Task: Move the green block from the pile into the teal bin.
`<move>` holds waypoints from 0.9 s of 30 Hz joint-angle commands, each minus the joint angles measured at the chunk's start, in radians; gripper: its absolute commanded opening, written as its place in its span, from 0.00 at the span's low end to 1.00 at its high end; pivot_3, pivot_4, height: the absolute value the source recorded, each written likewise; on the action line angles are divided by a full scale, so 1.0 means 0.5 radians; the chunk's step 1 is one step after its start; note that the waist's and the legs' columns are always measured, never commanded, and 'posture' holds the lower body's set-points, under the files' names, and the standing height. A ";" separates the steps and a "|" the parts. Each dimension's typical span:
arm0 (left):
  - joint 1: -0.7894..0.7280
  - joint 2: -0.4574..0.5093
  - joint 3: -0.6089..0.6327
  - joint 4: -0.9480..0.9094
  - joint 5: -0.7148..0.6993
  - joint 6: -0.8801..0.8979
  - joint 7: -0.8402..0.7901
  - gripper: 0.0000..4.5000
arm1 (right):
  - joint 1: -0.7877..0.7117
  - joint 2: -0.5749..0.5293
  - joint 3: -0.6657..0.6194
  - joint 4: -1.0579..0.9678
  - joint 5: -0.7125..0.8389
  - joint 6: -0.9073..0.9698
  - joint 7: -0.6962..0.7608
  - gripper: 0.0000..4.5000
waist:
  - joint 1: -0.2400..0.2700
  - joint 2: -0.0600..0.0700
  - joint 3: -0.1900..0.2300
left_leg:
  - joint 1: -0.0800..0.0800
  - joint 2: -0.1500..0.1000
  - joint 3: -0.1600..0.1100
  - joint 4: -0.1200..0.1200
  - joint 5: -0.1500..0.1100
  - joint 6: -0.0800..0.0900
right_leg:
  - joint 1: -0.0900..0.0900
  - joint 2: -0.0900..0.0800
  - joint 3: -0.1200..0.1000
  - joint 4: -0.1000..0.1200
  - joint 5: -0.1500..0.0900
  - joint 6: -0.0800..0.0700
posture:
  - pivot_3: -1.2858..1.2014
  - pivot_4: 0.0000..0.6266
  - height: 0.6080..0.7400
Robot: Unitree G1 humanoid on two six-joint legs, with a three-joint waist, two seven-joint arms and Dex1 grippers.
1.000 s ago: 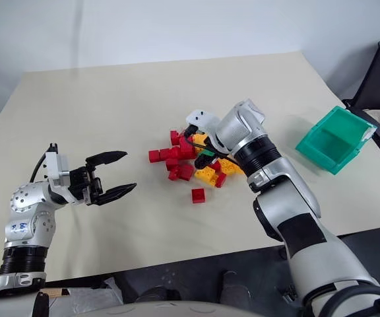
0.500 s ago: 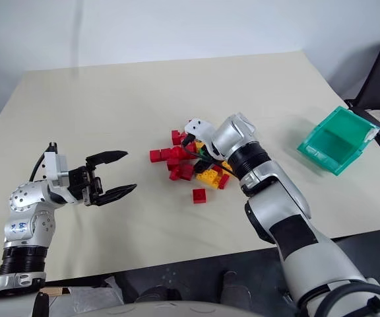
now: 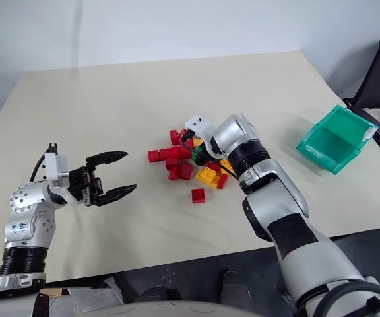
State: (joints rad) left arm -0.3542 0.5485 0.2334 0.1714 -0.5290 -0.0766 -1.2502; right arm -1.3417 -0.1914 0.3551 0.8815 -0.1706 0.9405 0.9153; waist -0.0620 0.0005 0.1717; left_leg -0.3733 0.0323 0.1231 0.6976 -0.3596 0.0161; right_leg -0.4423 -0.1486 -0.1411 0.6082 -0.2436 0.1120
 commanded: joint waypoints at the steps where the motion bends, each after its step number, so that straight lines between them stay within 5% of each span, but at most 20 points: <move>1: -0.017 -0.002 0.012 -0.066 -0.056 -0.001 0.007 1.00 | 0.054 -0.102 -0.041 -0.301 0.051 0.026 0.038 0.34 | 0.005 0.000 0.000 | 0.000 0.000 0.000 0.000 0.000 0.000 | 0.000 0.000 0.000 0.000 0.000 0.000 | 0.52 0.24 1.00; 9: -0.086 -0.051 -0.095 -0.225 -0.052 0.165 0.139 1.00 | 0.418 -0.518 -0.356 -1.308 0.294 0.285 0.055 0.34 | 0.038 -0.001 0.000 | -0.005 -0.001 -0.004 0.000 -0.001 0.002 | 0.000 -0.001 -0.003 -0.005 0.001 0.001 | 0.52 0.24 1.00; 15: -0.361 -0.213 -0.385 -0.314 0.146 0.381 0.411 1.00 | 0.854 -0.722 -1.013 -1.955 0.325 0.216 -0.406 0.34 | 0.092 -0.001 0.001 | -0.006 -0.003 0.000 0.002 -0.001 0.002 | 0.002 -0.001 -0.006 -0.006 0.001 0.002 | 0.52 0.24 1.00; 21: -0.785 -0.440 -0.601 0.015 0.350 0.395 0.577 1.00 | 1.185 -0.843 -1.382 -2.065 0.259 -0.066 -0.818 0.34 | 0.103 -0.004 0.002 | -0.006 -0.003 0.012 0.001 0.000 0.003 | 0.003 0.001 -0.007 -0.010 0.002 0.003 | 0.52 0.24 1.00; 27: -1.043 -0.640 -0.709 0.345 0.496 0.278 0.601 1.00 | 1.283 -0.981 -1.470 -1.741 0.213 -0.275 -1.106 0.34 | 0.099 -0.004 0.002 | -0.004 -0.004 0.021 -0.002 0.001 0.004 | 0.003 0.001 -0.001 -0.017 0.003 0.005 | 0.52 0.24 1.00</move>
State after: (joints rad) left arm -0.8554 0.2353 -0.1186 0.3344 -0.2948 0.0866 -0.9529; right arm -0.6927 -0.6611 -0.3532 0.0050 -0.0591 0.8398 0.3974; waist -0.0125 -0.0014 0.1727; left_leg -0.3748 0.0305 0.1338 0.6959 -0.3590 0.0184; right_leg -0.4409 -0.1476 -0.1414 0.5996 -0.2421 0.1147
